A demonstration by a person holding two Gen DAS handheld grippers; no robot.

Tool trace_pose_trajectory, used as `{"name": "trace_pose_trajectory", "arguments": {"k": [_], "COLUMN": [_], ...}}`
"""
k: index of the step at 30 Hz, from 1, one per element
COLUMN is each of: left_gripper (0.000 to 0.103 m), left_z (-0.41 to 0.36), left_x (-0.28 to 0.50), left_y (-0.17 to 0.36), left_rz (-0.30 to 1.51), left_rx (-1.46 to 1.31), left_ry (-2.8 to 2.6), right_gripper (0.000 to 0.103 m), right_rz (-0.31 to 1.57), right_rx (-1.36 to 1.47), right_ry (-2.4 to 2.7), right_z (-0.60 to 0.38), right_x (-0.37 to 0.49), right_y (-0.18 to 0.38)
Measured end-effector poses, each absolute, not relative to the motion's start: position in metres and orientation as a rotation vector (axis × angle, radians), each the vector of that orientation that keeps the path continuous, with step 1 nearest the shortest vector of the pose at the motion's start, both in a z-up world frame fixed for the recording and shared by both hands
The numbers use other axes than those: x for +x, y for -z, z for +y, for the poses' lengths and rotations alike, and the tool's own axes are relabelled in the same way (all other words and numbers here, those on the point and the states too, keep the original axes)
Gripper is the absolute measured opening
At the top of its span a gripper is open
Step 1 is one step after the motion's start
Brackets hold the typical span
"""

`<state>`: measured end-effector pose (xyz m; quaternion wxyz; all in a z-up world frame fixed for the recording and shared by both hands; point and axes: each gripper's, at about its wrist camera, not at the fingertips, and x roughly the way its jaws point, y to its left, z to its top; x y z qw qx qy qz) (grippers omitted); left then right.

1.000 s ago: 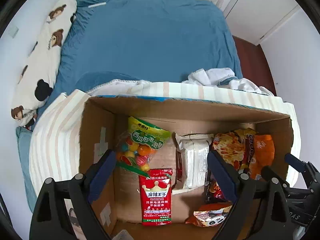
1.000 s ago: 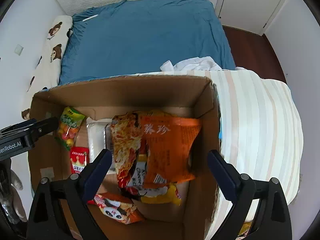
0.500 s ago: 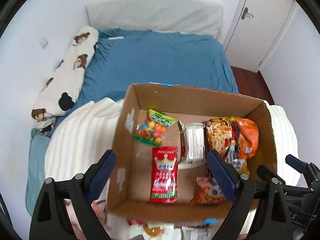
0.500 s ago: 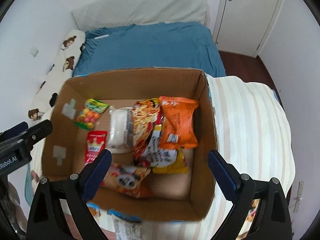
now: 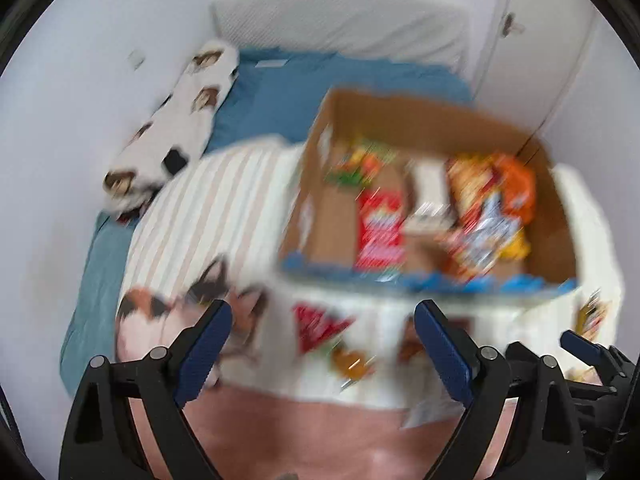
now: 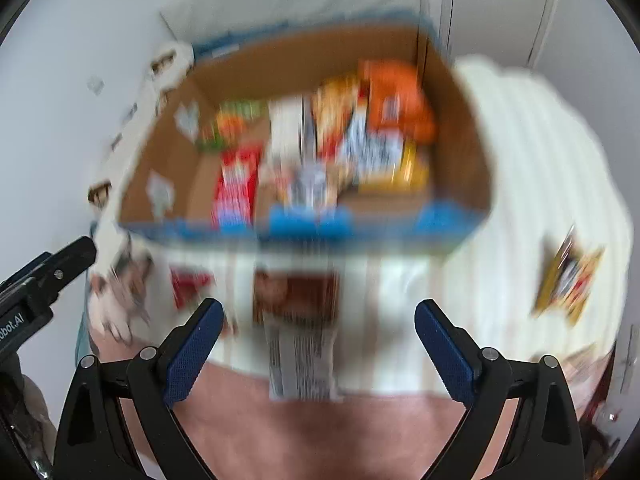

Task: Organize snacks
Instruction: 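Grasp the red candy packet with the left tool while the right grasps the white bread pack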

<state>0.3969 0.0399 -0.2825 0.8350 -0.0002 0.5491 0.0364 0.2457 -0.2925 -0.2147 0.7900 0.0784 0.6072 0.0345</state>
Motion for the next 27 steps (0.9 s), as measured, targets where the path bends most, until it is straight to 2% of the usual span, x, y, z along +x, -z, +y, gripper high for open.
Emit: {"name": "trace_pose_trajectory", "arguments": {"k": [7, 15, 19, 22, 23, 24, 26, 27], "left_gripper": [0.093, 0.093, 0.093, 0.093, 0.091, 0.078, 0.060, 0.054], "left_z": [0.070, 0.066, 0.045, 0.037, 0.037, 0.037, 0.043, 0.047], "left_x": [0.395, 0.425, 0.443, 0.450, 0.451, 0.451, 0.450, 0.448], "left_y": [0.374, 0.400, 0.417, 0.428, 0.431, 0.433, 0.437, 0.437], "left_rz": [1.336, 1.345, 1.380, 1.407, 1.416, 1.420, 1.442, 1.452], "left_rx": [0.121, 0.168, 0.235, 0.258, 0.250, 0.231, 0.184, 0.155], "left_ry": [-0.142, -0.022, 0.064, 0.113, 0.125, 0.138, 0.141, 0.144], "right_gripper": [0.099, 0.098, 0.091, 0.081, 0.075, 0.068, 0.065, 0.061], "right_rz": [1.460, 1.452, 1.445, 1.441, 1.442, 1.440, 1.437, 1.437], "right_rx": [0.199, 0.214, 0.203, 0.185, 0.179, 0.178, 0.166, 0.161], "right_ry": [-0.063, -0.035, -0.044, -0.040, -0.039, -0.041, -0.048, -0.053], "right_z": [-0.278, -0.272, -0.266, -0.257, -0.252, -0.251, -0.246, -0.243], "right_x": [0.230, 0.230, 0.229, 0.225, 0.223, 0.221, 0.215, 0.213], "right_y": [0.309, 0.338, 0.339, 0.341, 0.342, 0.342, 0.343, 0.344]}}
